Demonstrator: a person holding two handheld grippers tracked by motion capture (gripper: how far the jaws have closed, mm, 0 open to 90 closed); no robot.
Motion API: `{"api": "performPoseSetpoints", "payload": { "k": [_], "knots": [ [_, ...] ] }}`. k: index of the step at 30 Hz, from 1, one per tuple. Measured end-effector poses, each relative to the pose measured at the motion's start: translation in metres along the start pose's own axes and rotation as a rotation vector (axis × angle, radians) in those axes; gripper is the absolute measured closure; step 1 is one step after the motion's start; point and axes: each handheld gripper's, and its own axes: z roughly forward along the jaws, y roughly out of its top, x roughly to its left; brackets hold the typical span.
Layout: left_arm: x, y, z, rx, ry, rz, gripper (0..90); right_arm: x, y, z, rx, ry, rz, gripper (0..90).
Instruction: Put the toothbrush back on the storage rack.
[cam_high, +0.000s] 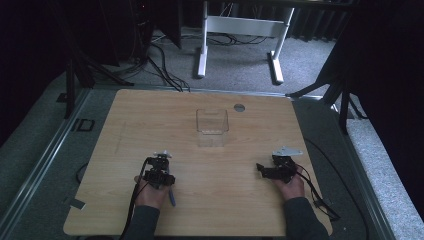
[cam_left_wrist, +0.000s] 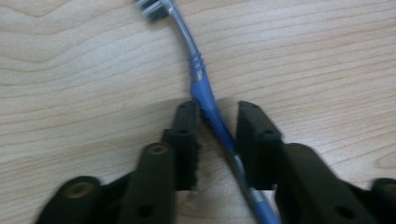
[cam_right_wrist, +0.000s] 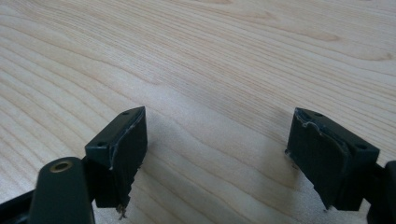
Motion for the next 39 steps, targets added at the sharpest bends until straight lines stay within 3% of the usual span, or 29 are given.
{"api": "performPoseSetpoints", "payload": {
  "k": [1, 7, 12, 18, 36, 37, 39],
  "knots": [
    [0.0, 0.0, 0.0, 0.0, -0.003, 0.006, 80.4, 0.0, 0.0, 0.0, 0.0, 0.0, 0.0, 19.6],
    [-0.001, -0.001, -0.008, -0.021, 0.013, 0.053, 82.5, 0.0, 0.0, 0.0, 0.0, 0.0, -0.001, 19.6],
    [-0.004, 0.003, -0.034, -0.128, -0.002, 0.081, 82.6, 0.0, 0.0, 0.0, 0.001, 0.0, 0.001, 19.6],
    [-0.002, 0.01, -0.055, -0.211, -0.04, 0.114, 82.5, 0.0, 0.0, 0.0, 0.001, 0.0, 0.001, 19.6],
    [0.006, 0.017, -0.065, -0.331, -0.104, 0.189, 82.4, 0.0, 0.0, 0.0, 0.001, 0.0, 0.001, 19.6],
    [0.004, 0.019, -0.066, -0.365, -0.113, 0.222, 82.5, 0.0, 0.0, 0.0, 0.001, 0.0, 0.001, 19.6],
    [0.002, 0.02, -0.067, -0.383, -0.116, 0.236, 82.5, 0.0, 0.0, 0.0, 0.001, 0.0, 0.0, 19.6]
  ]
}}
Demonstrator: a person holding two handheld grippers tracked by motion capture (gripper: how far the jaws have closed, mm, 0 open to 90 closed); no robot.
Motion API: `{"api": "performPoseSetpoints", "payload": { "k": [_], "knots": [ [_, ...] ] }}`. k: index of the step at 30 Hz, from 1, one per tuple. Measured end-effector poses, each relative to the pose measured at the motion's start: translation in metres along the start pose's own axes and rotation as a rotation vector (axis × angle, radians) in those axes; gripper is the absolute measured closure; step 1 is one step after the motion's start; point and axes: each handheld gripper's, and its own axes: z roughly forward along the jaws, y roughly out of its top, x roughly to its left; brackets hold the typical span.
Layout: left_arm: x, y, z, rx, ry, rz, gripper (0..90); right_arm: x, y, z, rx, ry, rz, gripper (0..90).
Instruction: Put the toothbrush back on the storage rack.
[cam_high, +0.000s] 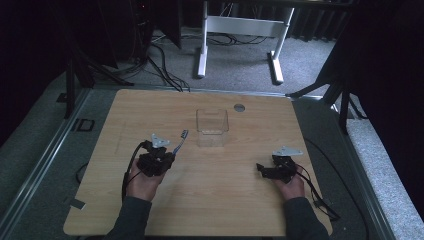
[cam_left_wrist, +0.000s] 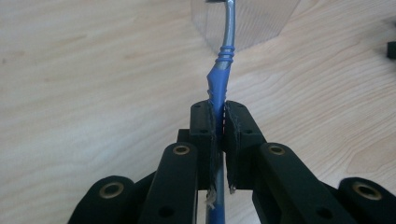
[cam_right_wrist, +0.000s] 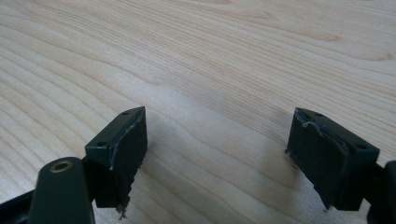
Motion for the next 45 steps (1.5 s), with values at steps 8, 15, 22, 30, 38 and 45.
{"api": "performPoseSetpoints", "payload": {
  "k": [8, 15, 22, 30, 38, 45],
  "knots": [
    [0.002, 0.006, 0.003, -0.013, -0.022, 0.034, 82.5, 0.0, 0.0, 0.0, 0.0, 0.0, 0.0, 19.6],
    [0.005, 0.008, 0.002, -0.052, -0.04, 0.043, 82.5, 0.0, 0.0, 0.0, 0.0, 0.0, 0.0, 19.6],
    [0.008, 0.01, 0.0, -0.088, -0.048, 0.048, 82.4, 0.0, 0.0, 0.0, 0.0, 0.0, 0.0, 19.6],
    [0.011, 0.011, 0.0, -0.123, -0.065, 0.043, 82.4, 0.0, 0.0, 0.0, 0.002, 0.0, 0.0, 19.6],
    [0.012, 0.012, 0.001, -0.162, -0.086, 0.036, 82.4, 0.0, 0.0, 0.0, 0.002, 0.0, 0.0, 19.6],
    [0.01, 0.016, 0.0, -0.185, -0.091, 0.052, 82.5, 0.0, 0.0, 0.0, 0.0, 0.0, 0.001, 19.6]
  ]
}}
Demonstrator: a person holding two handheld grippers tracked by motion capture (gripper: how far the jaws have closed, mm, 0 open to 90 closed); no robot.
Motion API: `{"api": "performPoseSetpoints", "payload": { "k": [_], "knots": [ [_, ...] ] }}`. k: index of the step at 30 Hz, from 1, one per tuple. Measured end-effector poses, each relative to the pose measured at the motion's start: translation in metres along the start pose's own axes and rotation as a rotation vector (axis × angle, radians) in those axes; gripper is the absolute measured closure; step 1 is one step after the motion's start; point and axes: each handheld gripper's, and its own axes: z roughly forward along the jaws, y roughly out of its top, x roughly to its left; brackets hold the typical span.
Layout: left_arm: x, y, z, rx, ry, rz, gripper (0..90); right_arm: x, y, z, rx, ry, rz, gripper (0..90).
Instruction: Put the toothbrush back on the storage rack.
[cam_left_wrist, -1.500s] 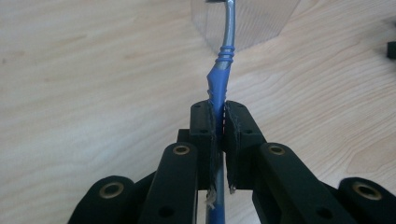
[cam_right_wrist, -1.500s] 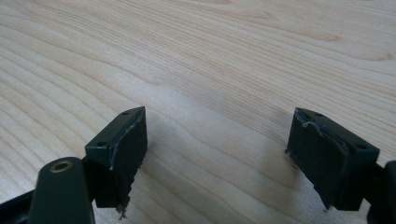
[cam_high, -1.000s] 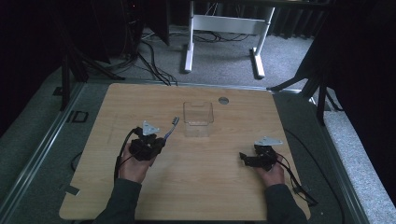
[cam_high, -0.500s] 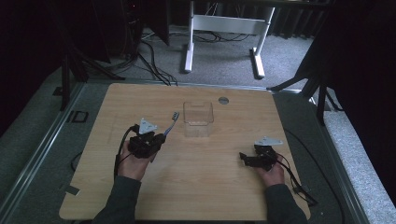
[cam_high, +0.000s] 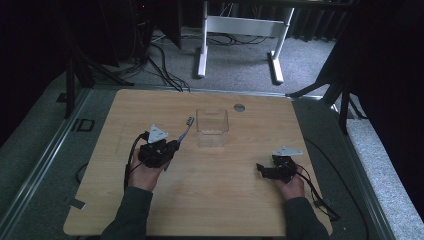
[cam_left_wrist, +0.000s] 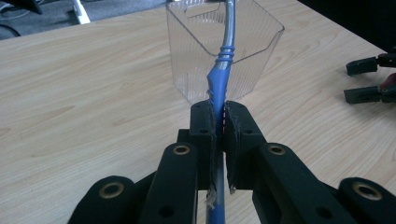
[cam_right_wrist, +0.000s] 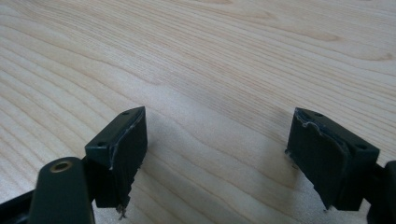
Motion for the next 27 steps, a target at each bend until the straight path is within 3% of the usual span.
{"api": "performPoseSetpoints", "payload": {
  "k": [27],
  "knots": [
    [0.0023, 0.0084, 0.0032, -0.065, -0.049, 0.033, 82.4, -0.0001, 0.0, 0.0, 0.001, 0.0, -0.001, 19.6]
  ]
}}
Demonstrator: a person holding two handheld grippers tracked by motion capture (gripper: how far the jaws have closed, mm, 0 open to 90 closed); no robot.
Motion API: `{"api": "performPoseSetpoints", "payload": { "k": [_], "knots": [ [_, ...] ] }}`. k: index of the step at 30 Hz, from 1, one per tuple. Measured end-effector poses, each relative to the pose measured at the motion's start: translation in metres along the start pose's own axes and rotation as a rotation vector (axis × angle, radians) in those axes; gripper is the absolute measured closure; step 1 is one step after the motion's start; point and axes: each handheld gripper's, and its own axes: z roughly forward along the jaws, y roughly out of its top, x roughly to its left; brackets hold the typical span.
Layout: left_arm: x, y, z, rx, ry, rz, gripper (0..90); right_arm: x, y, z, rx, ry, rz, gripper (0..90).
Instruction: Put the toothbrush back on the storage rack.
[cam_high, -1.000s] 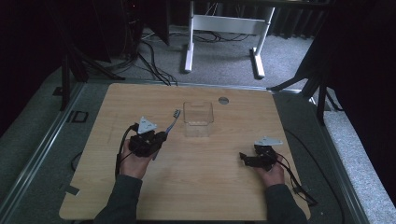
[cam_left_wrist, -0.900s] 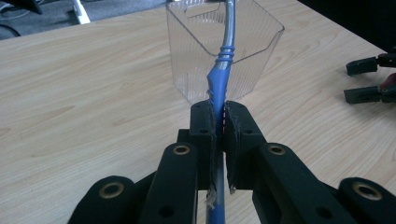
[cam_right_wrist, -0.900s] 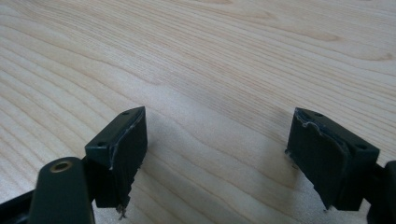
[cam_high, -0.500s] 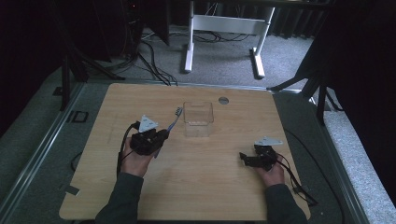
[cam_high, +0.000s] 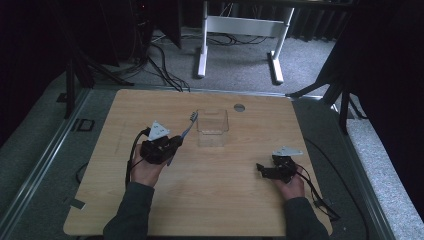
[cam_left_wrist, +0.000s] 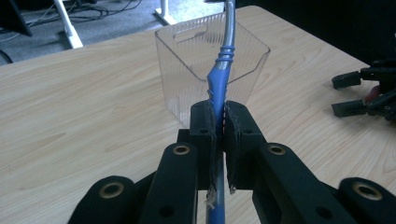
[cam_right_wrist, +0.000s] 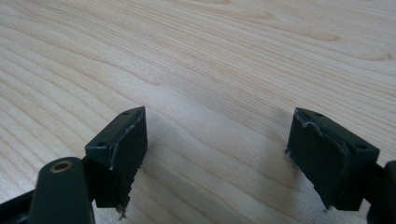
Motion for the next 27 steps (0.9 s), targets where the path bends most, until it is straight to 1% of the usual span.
{"api": "performPoseSetpoints", "payload": {
  "k": [4, 11, 17, 19, 27],
  "knots": [
    [0.0007, 0.0017, 0.0002, -0.022, -0.025, 0.005, 82.4, 0.0, 0.0, 0.0, -0.001, 0.0, 0.0, 19.6],
    [0.0004, 0.004, 0.0026, -0.036, -0.037, 0.029, 82.4, 0.0, 0.0001, 0.0, 0.0, 0.0, 0.001, 19.6],
    [0.0, 0.0061, 0.004, -0.046, -0.045, 0.031, 82.4, 0.0001, 0.0001, 0.0001, -0.001, 0.0, 0.002, 19.6],
    [-0.0005, 0.0073, 0.0048, -0.055, -0.054, 0.032, 82.4, 0.0001, 0.0, 0.0, 0.0, 0.0, 0.002, 19.6],
    [-0.0009, 0.0092, 0.008, -0.076, -0.071, 0.02, 82.4, 0.0001, 0.0, 0.0, 0.0, 0.0, 0.002, 19.6]
  ]
}}
